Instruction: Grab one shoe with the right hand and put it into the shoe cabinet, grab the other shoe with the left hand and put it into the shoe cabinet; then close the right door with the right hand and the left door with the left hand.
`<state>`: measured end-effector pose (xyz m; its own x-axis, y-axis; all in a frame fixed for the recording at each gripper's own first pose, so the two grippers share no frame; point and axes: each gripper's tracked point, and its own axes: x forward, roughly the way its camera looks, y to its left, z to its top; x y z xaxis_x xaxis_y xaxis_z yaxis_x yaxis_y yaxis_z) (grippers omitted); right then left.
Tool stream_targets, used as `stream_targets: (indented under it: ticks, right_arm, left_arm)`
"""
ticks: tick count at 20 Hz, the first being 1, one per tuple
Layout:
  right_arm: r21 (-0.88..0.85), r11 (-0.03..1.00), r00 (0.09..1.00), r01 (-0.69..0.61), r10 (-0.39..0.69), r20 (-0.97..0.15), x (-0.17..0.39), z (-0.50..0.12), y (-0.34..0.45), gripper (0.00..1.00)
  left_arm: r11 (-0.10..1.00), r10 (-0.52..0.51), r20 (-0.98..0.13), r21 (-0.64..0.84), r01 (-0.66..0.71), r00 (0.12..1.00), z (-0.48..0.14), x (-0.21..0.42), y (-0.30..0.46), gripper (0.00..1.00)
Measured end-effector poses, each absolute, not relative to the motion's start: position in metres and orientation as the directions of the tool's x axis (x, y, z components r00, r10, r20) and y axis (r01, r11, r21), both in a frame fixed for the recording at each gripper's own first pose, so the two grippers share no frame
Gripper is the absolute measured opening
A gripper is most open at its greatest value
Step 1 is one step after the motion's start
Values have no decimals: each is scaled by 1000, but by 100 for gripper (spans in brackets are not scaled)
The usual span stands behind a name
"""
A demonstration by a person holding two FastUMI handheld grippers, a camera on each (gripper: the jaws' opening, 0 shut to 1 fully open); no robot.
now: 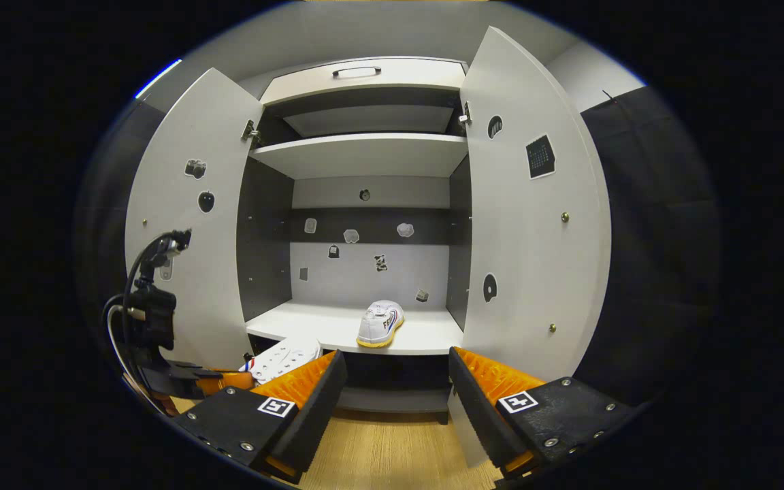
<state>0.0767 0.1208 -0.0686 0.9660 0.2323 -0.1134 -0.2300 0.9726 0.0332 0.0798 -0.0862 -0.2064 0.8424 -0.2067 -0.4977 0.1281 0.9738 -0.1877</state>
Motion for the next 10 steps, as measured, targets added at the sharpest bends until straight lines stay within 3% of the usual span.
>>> stream_targets:
  ticks: [3, 10]
  right_arm:
    - [30, 972, 968, -232, 234, -88, 75, -57, 120, 93]
    - [36, 972, 970, -233, 235, -68, 74, -50, 119, 93]
  left_arm:
    - [975, -202, -462, -181, 131, 864, -180, 75, -74, 6]
    - [980, -174, -455, -163, 110, 874, -188, 77, -79, 6]
